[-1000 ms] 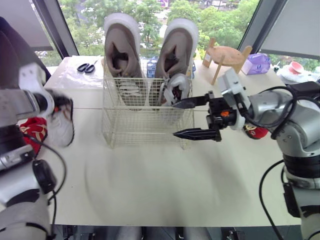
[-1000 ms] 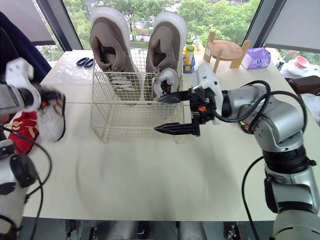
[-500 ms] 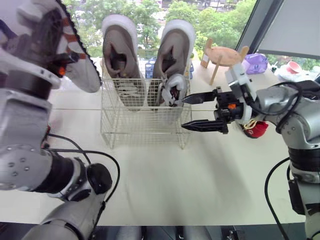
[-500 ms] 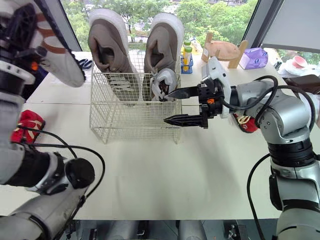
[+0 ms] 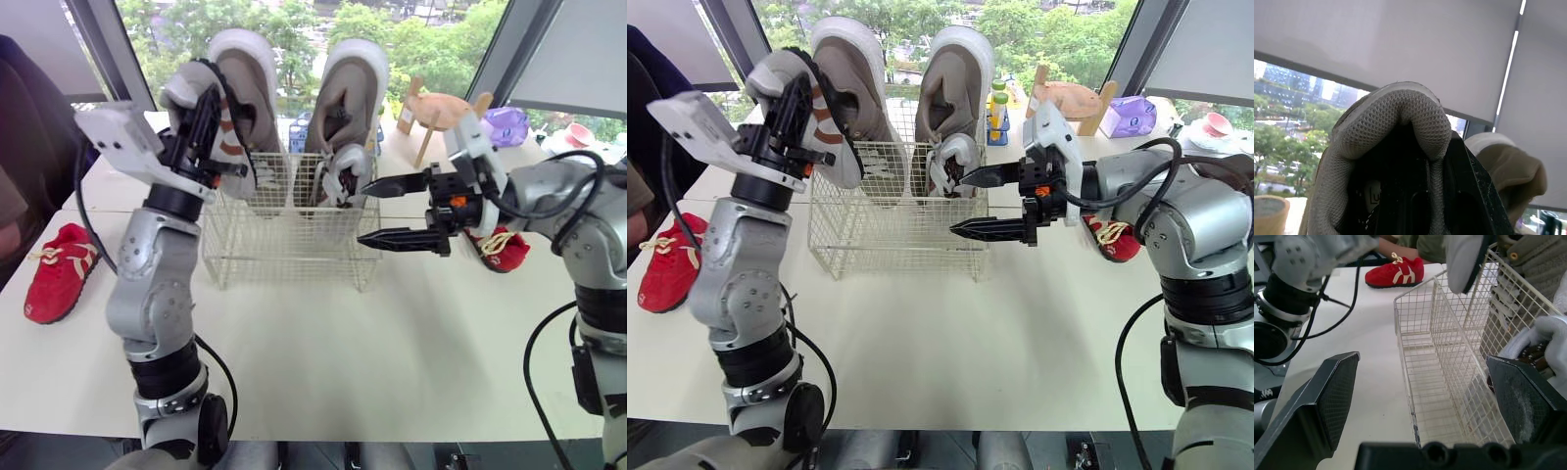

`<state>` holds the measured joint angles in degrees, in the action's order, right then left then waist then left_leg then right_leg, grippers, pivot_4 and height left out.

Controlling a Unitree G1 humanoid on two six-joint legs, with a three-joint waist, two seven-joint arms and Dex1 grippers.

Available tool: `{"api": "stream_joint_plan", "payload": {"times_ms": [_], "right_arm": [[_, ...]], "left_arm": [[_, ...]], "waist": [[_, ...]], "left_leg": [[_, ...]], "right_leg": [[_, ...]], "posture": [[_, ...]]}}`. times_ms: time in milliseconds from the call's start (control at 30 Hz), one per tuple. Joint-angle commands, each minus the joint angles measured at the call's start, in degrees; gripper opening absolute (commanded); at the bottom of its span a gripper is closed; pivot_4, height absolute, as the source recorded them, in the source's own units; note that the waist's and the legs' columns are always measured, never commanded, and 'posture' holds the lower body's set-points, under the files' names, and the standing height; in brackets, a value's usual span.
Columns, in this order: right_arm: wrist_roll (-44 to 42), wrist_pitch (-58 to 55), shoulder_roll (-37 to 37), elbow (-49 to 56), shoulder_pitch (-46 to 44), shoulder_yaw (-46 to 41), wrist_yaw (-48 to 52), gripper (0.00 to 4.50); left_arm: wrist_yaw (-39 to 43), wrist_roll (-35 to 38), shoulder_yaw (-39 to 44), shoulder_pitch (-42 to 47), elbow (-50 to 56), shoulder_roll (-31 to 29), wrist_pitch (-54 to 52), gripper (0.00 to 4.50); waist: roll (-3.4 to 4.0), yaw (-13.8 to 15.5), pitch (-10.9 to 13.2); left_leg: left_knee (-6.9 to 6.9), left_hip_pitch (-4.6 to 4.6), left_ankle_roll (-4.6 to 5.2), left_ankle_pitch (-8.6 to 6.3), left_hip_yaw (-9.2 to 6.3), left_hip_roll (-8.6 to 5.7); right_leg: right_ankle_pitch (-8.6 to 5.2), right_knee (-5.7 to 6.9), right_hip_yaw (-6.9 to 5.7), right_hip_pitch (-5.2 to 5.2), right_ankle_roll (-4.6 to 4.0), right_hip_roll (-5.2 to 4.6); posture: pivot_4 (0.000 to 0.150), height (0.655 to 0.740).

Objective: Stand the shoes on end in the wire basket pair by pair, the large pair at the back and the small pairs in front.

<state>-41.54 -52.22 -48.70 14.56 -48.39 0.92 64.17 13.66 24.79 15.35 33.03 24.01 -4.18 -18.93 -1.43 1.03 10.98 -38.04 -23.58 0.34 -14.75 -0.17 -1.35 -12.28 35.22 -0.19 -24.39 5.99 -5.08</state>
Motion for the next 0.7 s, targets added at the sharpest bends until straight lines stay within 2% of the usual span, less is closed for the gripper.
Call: {"api": "stream_joint_plan", "payload": {"times_ms": [33,267,433,633,700], "right_arm": [[-1.8,-1.1,-1.4,2.0,-0.6,-3.5,-1.0,4.5],[-2.9,-2.7,-1.9,2.9,-0.5,-3.9,-2.2,4.5],[-2.6,-2.3,-1.6,2.6,-0.4,-3.1,-2.6,4.5],[-1.7,-1.3,-0.9,1.5,-0.7,-1.9,-2.2,4.5],[-1.4,-0.9,-0.6,1.0,-0.7,-1.6,-2.0,4.5]], "left_arm": [[1.5,-3.9,-4.1,-1.6,-3.7,-0.1,6.6,0.06],[1.7,-5.4,-8.6,-6.7,-8.0,2.9,13.1,0.06],[1.7,-5.8,-10.3,-12.3,-8.9,3.3,14.2,0.06],[0.9,-4.5,-10.4,-14.8,-6.9,2.3,12.7,0.06],[1.0,-2.5,-9.8,-15.2,-4.7,1.7,11.2,0.79]], "waist": [[0.0,0.0,0.0],[0.01,0.2,0.0],[0.01,-0.1,0.0],[0.18,-0.3,-0.1],[0.2,-0.3,-0.1]], "left_leg": [[-0.02,0.0,0.01,0.0,0.01,0.0],[-0.04,0.01,0.04,-0.02,0.0,-0.01],[-0.04,0.0,0.09,-0.05,0.01,0.0],[-0.04,0.01,0.15,-0.08,0.02,0.02],[-0.03,0.01,0.17,-0.09,0.02,0.04]], "right_leg": [[0.0,-0.01,0.0,0.01,0.0,-0.01],[0.01,-0.02,0.0,0.04,0.02,-0.03],[0.02,-0.03,0.0,0.03,0.04,-0.03],[0.02,-0.06,0.0,0.03,0.04,-0.02],[0.02,-0.07,0.0,0.03,0.04,0.0]], "posture": [[0.15,0.74],[0.15,0.74],[0.15,0.74],[0.15,0.74],[0.15,0.74]]}}
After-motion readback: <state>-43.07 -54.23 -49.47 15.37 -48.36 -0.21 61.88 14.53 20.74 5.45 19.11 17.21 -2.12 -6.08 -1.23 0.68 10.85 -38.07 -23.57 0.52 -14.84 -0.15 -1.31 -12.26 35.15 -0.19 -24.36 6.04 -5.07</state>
